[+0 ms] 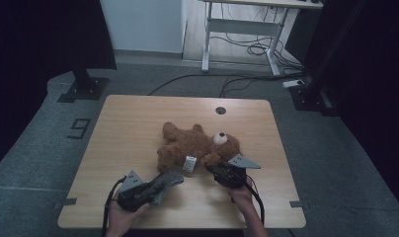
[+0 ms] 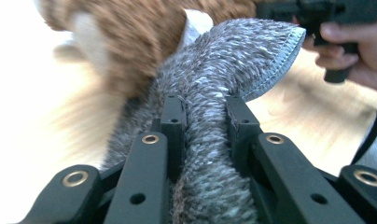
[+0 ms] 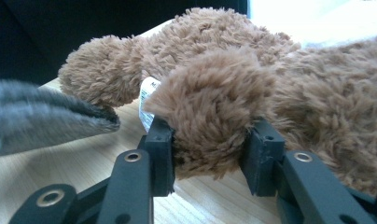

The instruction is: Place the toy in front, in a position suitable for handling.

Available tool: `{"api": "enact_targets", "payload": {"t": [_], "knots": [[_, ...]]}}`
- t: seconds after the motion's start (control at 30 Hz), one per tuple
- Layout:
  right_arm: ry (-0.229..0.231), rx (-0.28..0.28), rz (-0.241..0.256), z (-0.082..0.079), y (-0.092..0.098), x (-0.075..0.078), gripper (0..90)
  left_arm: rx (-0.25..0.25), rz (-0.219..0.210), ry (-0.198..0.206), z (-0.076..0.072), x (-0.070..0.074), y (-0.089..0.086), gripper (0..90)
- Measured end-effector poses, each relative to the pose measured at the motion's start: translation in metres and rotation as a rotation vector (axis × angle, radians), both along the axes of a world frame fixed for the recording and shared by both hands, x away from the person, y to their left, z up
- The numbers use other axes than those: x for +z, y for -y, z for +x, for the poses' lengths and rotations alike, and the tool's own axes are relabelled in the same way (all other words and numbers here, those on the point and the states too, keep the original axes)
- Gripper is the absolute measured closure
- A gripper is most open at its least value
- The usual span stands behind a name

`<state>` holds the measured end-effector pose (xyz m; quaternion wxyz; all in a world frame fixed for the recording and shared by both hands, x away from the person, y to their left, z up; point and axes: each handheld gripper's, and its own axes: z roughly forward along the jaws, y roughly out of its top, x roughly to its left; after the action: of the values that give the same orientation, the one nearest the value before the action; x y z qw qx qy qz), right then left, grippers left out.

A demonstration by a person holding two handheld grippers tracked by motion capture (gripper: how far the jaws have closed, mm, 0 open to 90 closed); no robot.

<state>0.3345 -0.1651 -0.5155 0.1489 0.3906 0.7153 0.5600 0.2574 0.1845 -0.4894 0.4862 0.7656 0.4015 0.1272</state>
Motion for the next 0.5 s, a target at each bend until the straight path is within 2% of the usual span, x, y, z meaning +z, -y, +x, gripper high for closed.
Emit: {"api": "enact_targets", "payload": {"t": [0.03, 0.1, 0.17, 0.2, 0.4, 0.5], "knots": [[0.000, 0.000, 0.000, 0.000, 0.000, 0.000, 61.0, 0.000, 0.000, 0.000, 0.000, 0.000, 0.000, 72.4], [-0.004, 0.007, 0.008, -0.002, 0.002, -0.001, 61.8, 0.023, -0.035, -0.002, 0.001, 0.002, -0.012, 72.2], [-0.005, 0.009, 0.011, -0.003, 0.003, -0.002, 62.0, 0.025, -0.042, -0.001, 0.001, 0.003, -0.014, 72.2], [-0.001, 0.011, 0.011, -0.003, 0.004, -0.003, 62.4, 0.032, -0.059, 0.005, 0.002, 0.006, -0.020, 72.1], [0.013, 0.009, 0.009, -0.004, 0.006, -0.002, 62.6, 0.049, -0.068, 0.029, 0.003, 0.012, -0.032, 72.0], [0.024, 0.011, -0.004, -0.005, 0.004, -0.002, 62.6, 0.081, -0.083, 0.032, 0.003, 0.013, -0.043, 72.0]]}}
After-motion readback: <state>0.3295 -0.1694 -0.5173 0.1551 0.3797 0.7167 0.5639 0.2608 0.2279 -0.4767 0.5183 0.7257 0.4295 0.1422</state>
